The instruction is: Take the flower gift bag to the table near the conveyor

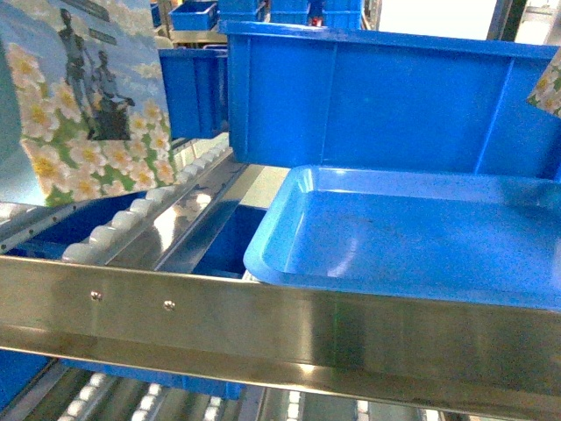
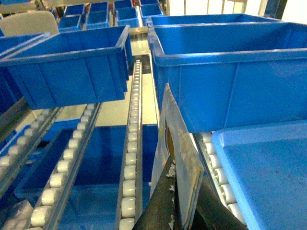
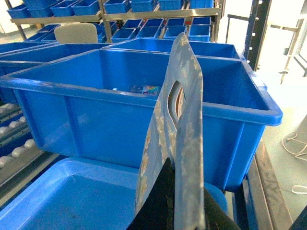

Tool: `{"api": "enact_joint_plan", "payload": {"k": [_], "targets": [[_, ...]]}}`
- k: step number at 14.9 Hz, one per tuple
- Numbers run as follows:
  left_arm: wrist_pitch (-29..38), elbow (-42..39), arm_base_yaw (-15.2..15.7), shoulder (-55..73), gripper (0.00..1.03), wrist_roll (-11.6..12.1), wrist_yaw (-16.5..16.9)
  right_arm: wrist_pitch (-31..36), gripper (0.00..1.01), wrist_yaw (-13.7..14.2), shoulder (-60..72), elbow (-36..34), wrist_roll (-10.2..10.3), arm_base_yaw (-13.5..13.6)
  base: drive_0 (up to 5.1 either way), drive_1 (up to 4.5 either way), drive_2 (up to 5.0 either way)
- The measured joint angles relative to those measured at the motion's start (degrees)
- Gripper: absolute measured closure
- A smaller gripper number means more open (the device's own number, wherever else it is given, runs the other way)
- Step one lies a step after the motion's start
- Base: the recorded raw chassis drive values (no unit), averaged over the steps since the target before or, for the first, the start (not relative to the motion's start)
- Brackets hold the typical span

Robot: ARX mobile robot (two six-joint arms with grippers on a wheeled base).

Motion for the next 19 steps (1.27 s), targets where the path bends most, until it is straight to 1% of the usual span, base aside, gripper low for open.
{"api": "enact_joint_plan", "payload": {"k": [2, 4, 5, 12, 19], "targets": [[-0.07, -2.45, 0.72, -4.57, 1.01, 1.20, -0.72, 0.00, 0.99, 0.02, 0.00, 0.00, 0.00, 0.00, 0.0, 0.00, 0.0], [-0.26, -2.73, 0.94, -5.79, 1.01, 2.38, -1.22, 0.02, 0.99, -0.02, 0.00, 0.00, 0.00, 0.00, 0.0, 0.00, 0.0], [-1.16, -3.02, 0.96, -5.55, 1.01, 2.58, -1.33, 0.00, 0.99, -0.02, 0.00, 0.00, 0.00, 0.00, 0.0, 0.00, 0.0], [-1.09, -3.15, 0.81, -5.25, 1.01, 2.62, -1.27, 0.04, 0.99, 0.09, 0.00, 0.00, 0.00, -0.33, 0.0, 0.00, 0.0], [-1.11, -3.15, 0.81, -5.29, 1.01, 3.08, -1.31, -0.02, 0.99, 0.09, 0.04, 0.00, 0.02, -0.33, -4.7, 1.28, 3.7]]}}
